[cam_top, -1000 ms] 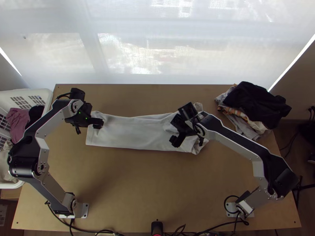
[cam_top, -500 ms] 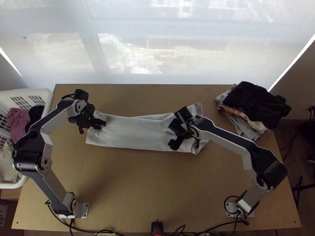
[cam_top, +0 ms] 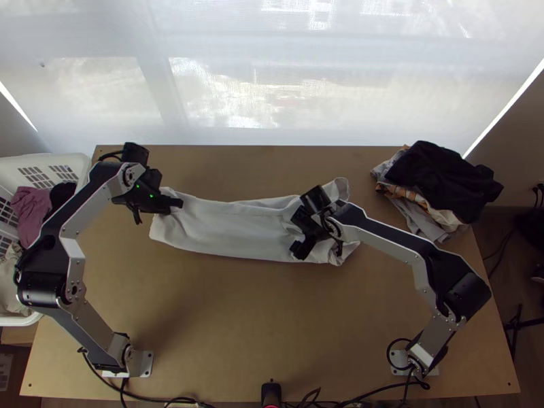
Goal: Fold the t-shirt
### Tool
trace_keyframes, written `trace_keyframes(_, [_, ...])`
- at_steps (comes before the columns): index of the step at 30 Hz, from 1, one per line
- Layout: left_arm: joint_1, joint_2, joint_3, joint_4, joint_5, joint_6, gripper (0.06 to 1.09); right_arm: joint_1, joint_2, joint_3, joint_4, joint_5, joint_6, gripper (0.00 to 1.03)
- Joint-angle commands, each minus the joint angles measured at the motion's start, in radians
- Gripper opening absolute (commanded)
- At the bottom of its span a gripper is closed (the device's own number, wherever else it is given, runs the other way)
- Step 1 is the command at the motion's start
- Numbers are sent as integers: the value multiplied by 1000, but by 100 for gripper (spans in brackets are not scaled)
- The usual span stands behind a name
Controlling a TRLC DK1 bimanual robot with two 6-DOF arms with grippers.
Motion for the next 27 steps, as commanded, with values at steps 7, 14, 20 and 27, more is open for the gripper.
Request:
trace_keyframes(7, [-59, -65, 254, -157, 75, -31, 9, -6, 31, -6, 18, 8, 8, 98])
trace_keyframes(14, [-96, -57, 236, -158, 75, -36, 9, -12, 25, 1, 16, 11, 7, 98])
trace_keyframes(20, [-21, -45, 101, -109, 74, -11, 9, -11, 22, 12, 16, 11, 7, 98])
trace_keyframes(27, [91, -13, -33, -48, 51, 10, 9, -6, 19, 14, 16, 11, 8, 98])
